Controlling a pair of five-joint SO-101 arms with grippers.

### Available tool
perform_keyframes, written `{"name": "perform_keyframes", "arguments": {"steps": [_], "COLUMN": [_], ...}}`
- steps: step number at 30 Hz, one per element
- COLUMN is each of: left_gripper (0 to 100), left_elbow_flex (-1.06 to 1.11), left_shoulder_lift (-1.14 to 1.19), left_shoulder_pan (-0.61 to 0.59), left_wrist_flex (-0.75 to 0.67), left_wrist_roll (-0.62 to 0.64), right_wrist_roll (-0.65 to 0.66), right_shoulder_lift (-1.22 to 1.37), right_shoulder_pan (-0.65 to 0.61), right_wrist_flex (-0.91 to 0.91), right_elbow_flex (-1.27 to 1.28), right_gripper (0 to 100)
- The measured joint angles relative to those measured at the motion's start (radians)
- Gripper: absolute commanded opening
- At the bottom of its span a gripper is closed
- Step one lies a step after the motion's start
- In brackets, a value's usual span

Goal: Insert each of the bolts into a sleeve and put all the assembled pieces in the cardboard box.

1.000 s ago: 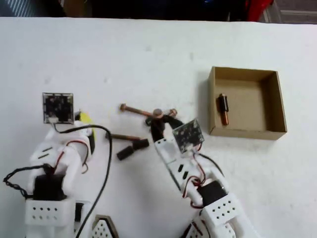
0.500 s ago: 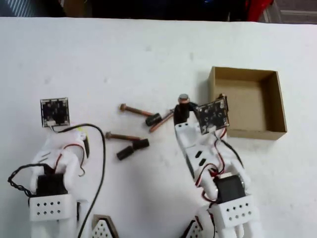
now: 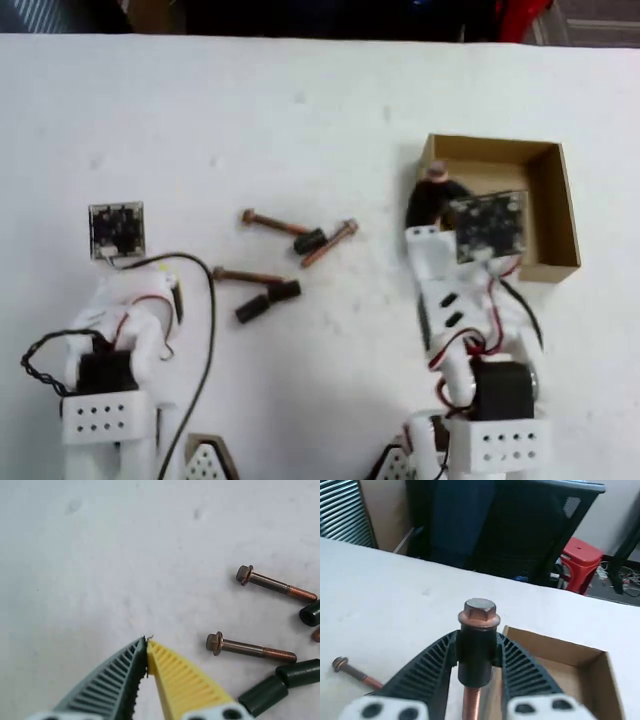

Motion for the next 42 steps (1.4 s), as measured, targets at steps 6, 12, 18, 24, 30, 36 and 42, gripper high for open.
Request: {"name": "perform_keyframes", "arguments": {"steps": [6, 12, 18, 24, 30, 36, 42], "left_gripper": [2, 2, 2, 2, 2, 2, 2], "left_elbow_flex": [0.018, 0.086, 0.098, 0.098, 0.098, 0.098, 0.098], "left_shoulder_lift": [0.0, -0.002, 0.0, 0.0, 0.0, 0.0, 0.0], "left_shoulder_pan": [0.0, 0.0, 0.0, 0.0, 0.0, 0.0, 0.0], "left_wrist_flex": [0.0, -0.083, -0.121, -0.127, -0.127, -0.127, -0.127], "left_wrist_roll": [0.0, 0.0, 0.0, 0.0, 0.0, 0.0, 0.0], "right_wrist_roll": [0.0, 0.0, -0.008, -0.009, -0.009, -0.009, -0.009], "right_shoulder_lift": [0.026, 0.209, 0.459, 0.747, 1.008, 1.244, 1.461], "right_shoulder_pan": [0.032, 0.035, 0.083, 0.166, 0.227, 0.244, 0.245], "right_wrist_flex": [0.006, 0.064, 0.069, 0.069, 0.069, 0.069, 0.069], "right_elbow_flex": [-0.071, -0.186, -0.292, -0.431, -0.578, -0.721, -0.836], "right_gripper": [1.7, 1.7, 1.7, 1.7, 1.7, 1.7, 1.7]}}
